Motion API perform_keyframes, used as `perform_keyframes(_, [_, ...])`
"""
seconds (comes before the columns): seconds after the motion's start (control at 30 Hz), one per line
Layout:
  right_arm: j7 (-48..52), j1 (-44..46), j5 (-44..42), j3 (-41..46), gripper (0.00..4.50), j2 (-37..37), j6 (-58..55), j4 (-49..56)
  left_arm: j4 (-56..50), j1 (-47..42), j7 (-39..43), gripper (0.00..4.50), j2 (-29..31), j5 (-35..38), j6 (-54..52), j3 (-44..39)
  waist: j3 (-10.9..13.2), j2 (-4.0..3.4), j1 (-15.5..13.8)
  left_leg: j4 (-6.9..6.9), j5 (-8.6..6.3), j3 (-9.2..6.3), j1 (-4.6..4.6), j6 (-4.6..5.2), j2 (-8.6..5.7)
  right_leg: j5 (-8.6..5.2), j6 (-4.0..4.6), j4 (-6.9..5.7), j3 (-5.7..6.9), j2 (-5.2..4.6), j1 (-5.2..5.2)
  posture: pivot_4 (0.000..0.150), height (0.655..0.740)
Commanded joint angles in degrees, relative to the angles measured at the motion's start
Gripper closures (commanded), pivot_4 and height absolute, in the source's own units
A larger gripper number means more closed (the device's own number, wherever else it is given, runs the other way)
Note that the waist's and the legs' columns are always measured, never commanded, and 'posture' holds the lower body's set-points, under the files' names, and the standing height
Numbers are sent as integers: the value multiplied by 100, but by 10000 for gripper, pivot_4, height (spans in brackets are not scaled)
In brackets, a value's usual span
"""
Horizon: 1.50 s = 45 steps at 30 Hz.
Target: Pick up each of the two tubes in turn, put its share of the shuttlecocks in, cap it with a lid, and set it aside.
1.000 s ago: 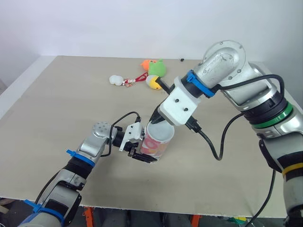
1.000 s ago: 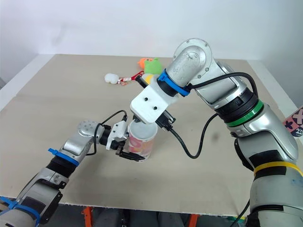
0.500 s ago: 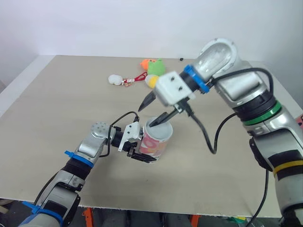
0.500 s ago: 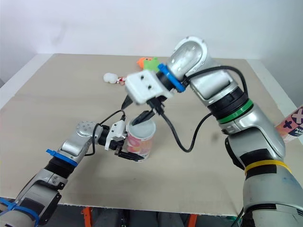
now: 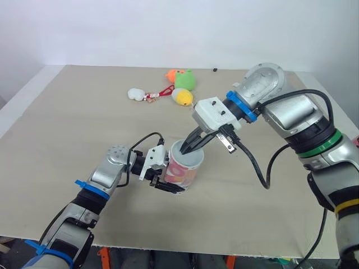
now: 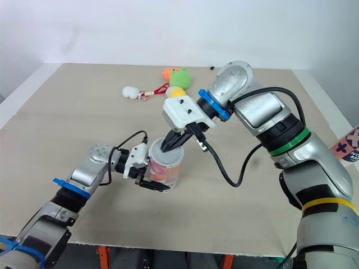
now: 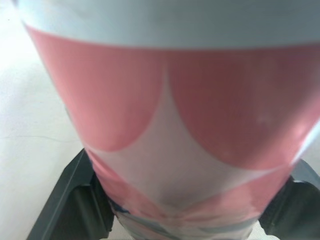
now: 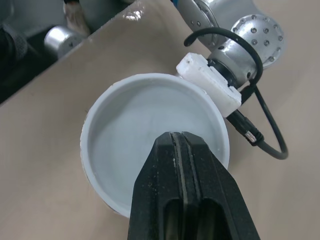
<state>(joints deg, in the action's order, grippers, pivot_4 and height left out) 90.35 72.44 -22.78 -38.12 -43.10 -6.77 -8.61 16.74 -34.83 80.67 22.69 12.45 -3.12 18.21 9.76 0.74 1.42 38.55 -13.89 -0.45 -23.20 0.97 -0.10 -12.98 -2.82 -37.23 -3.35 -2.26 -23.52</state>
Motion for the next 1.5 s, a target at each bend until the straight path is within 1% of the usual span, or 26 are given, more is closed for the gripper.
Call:
perform_keyframes(0.03, [215,-74,579,-359,44374,102,477,-96,4,96,-65,14236,139,-109,-99,-1,0,0,1,0,0,1,1,0,0,0,0,0,-1,0,0,1500,7323])
perform_keyframes(0.13, [215,-173,1090,-452,44374,410,737,-318,-47,109,-83,14236,135,-87,-122,1,-8,6,39,0,0,4,17,0,5,1,1,0,-4,6,12,1500,7323])
perform_keyframes(0.2, [215,-167,1045,-368,44374,449,716,-336,-74,117,-99,14236,124,-68,-136,-1,-18,17,56,0,0,5,32,0,15,3,8,-1,-5,17,22,1500,7323])
perform_keyframes(0.23, [215,-141,931,-284,44374,444,649,-342,-80,120,-103,14236,120,-63,-141,-4,-20,20,56,0,0,5,42,0,28,6,17,-1,-5,29,29,1500,7323])
perform_keyframes(0.33, [215,17,-64,180,44374,184,57,-185,-126,157,-126,14236,100,-21,-182,-21,-19,19,54,-1,2,5,53,3,45,6,26,-1,-4,47,37,1500,7323])
perform_keyframes(0.37, [215,55,-278,287,44374,62,-25,-167,-147,178,-139,14236,93,-3,-202,-29,-17,18,52,-1,5,5,53,4,58,3,42,-2,-4,59,35,1500,7323])
perform_keyframes(0.43, [215,127,-477,449,44374,-183,-83,-244,-162,213,-156,14236,87,48,-284,-51,-14,17,38,-1,6,5,46,3,65,20,64,-3,-3,65,26,1500,7323])
perform_keyframes(0.6, [215,91,-718,840,44374,-767,-407,-317,-69,254,-137,14236,77,197,-338,-157,-7,8,-11,-5,4,12,-7,0,67,17,57,-1,-3,65,-23,1500,7323])
perform_keyframes(0.63, [215,32,-721,919,38609,-873,-462,-288,-12,240,-129,7234,66,231,-320,-189,-6,8,-11,-8,3,13,-11,1,67,16,58,0,-4,65,-27,1500,7323])
perform_keyframes(0.67, [215,-32,-733,990,37882,-967,-513,-237,36,227,-129,6496,59,239,-255,-212,-6,8,-11,-9,3,13,-13,1,67,16,57,0,-3,64,-29,1500,7323])
perform_keyframes(0.7, [215,-112,-764,1084,32943,-1067,-565,-181,87,204,-133,1626,47,235,-187,-227,-4,7,-11,-9,3,13,-17,1,67,16,58,0,-3,65,-35,1500,7323])
perform_keyframes(0.73, [215,-167,-782,1153,31623,-1119,-606,-135,122,187,-136,471,39,225,-136,-231,-1,8,-11,-10,3,14,-23,1,67,16,58,0,-3,66,-41,1500,7323])
perform_keyframes(0.77, [215,-213,-789,1212,26693,-1148,-648,-85,145,181,-134,0,37,222,-98,-235,1,5,-11,-11,3,14,-29,1,67,16,58,0,-4,67,-45,1500,7323])
perform_keyframes(0.8, [215,-298,-819,1310,23402,-1218,-710,-18,170,172,-104,0,49,193,-9,-215,4,1,-11,-10,3,16,-34,1,67,16,58,-1,-5,67,-51,1500,7323])
perform_keyframes(0.9, [215,-702,-1129,1694,11294,-1579,-1032,310,182,184,78,0,105,196,177,-186,4,1,-12,-9,3,17,-62,1,70,17,57,-2,-7,71,-80,1500,7323])
perform_keyframes(0.97, [215,-1000,-1178,1841,4234,-1793,-1184,507,141,212,195,0,157,241,114,-184,5,0,-13,-9,3,17,-72,1,70,17,57,-1,-6,70,-86,1500,7323])
perform_keyframes(1.13, [200,-1890,-886,2116,4234,-2088,-1212,917,10,357,244,0,468,167,108,-253,6,-1,-7,-8,0,17,-82,3,70,17,57,2,-4,70,-93,1500,7323])
perform_keyframes(1.23, [-53,-2596,-467,2159,4234,-2088,-1015,1063,-60,509,351,0,856,253,90,-448,5,-1,-5,-7,1,21,-80,3,77,18,58,0,-9,80,-97,1500,7323])
perform_keyframes(1.37, [-513,-3330,110,2094,4234,-1649,-700,1096,-326,726,455,0,1257,418,4,-694,6,-2,-1,-5,1,23,-73,3,88,22,66,-4,-11,95,-95,1500,7323])
perform_keyframes(1.5, [-824,-3685,394,2021,4234,-1047,-660,1135,-630,953,487,0,1568,677,-148,-1011,9,-3,-7,0,6,27,-70,-3,88,22,66,-12,-14,97,-94,1500,7323])
